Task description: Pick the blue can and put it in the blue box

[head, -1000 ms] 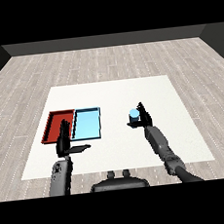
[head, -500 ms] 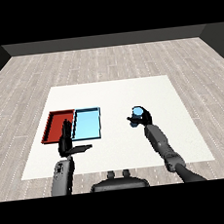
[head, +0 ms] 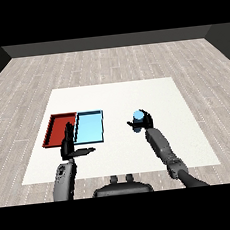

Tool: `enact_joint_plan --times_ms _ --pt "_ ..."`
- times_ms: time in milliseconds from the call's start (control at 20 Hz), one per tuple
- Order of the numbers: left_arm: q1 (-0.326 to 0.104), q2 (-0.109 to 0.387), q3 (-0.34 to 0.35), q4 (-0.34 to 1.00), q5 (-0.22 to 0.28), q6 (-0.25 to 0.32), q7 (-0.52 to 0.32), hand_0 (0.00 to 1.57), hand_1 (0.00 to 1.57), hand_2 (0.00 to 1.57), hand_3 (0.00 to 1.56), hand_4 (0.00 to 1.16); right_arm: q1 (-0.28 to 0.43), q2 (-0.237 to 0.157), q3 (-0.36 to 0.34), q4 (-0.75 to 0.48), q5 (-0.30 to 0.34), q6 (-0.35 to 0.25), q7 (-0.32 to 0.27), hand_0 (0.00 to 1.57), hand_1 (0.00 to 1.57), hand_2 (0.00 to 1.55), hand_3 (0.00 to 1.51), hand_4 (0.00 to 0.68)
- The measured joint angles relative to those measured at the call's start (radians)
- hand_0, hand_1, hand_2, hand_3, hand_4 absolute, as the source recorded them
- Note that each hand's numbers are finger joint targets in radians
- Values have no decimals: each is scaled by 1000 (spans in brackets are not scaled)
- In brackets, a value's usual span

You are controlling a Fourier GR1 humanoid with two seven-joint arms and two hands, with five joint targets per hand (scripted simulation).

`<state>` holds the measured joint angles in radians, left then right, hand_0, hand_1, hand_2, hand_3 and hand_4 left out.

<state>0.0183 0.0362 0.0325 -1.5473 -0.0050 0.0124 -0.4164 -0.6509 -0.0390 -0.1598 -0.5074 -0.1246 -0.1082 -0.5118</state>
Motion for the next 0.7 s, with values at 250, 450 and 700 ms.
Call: enact_joint_plan --times_ms 250,450,700 --pt "-4 2 -4 7 7 -15 8 0 0 0 0 0 21 4 50 -122 39 -43 19 1459 1459 1480 1354 518" --pt "-5 1 -30 -17 -11 -17 31 0 0 0 0 0 -1 17 72 -156 33 -58 27 1464 1464 1486 1387 525" --pt "-10 -22 -79 -5 -9 -15 37 0 0 0 0 0 12 20 100 -239 29 -39 46 1448 1448 1471 1353 539"
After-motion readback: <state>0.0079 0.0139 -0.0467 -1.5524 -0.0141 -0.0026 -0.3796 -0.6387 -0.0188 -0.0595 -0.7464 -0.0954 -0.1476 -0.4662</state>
